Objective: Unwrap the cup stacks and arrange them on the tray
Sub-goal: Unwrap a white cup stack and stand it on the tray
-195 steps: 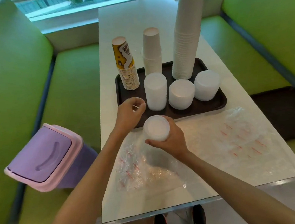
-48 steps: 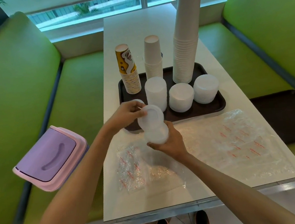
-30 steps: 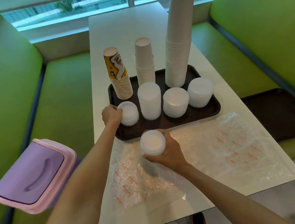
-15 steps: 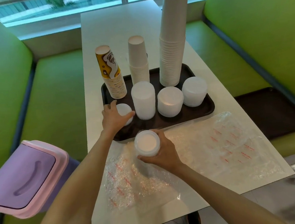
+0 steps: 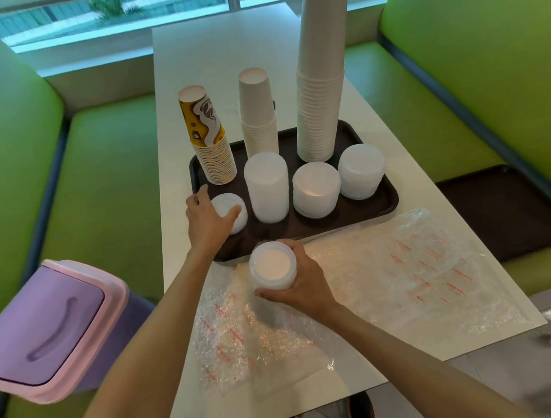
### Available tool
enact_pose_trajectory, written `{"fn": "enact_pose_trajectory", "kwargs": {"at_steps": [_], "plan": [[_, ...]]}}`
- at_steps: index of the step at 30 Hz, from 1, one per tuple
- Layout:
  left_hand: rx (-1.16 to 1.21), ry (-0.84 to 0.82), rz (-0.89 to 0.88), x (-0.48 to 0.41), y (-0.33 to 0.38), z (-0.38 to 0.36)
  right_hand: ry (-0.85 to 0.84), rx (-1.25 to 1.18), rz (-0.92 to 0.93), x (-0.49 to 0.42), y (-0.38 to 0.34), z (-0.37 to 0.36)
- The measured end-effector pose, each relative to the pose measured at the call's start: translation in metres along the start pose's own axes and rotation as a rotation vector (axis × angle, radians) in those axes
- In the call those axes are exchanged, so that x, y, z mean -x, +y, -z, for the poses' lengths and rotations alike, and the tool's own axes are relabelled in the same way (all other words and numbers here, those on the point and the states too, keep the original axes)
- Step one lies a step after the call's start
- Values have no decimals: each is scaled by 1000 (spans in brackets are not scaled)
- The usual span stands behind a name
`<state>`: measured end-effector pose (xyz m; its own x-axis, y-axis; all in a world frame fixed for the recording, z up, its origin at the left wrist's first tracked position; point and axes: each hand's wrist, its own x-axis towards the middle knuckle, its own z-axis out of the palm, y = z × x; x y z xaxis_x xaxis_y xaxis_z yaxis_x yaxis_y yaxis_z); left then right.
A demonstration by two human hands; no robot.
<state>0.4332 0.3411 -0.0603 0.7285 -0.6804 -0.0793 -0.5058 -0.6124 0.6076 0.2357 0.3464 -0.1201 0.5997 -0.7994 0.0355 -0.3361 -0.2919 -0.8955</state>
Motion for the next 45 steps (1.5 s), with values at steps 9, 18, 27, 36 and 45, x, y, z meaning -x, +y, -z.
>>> {"fn": "enact_pose_trajectory", "kwargs": {"at_steps": [9,18,27,36,45], "plan": [[681,-75,155,82,4,10,-130,-40,-16,0,-10,13],[822,-84,264,138,21,9,25,-28,19,15,-13,30],[863,-169,320,145,23,-10,38,13,-54,16,-11,14],[892,-194,354,159,14,-24,52,70,-92,23,2,-1],[771,-245,333,150,3,-24,-7,110,-48,19,0,6]]}}
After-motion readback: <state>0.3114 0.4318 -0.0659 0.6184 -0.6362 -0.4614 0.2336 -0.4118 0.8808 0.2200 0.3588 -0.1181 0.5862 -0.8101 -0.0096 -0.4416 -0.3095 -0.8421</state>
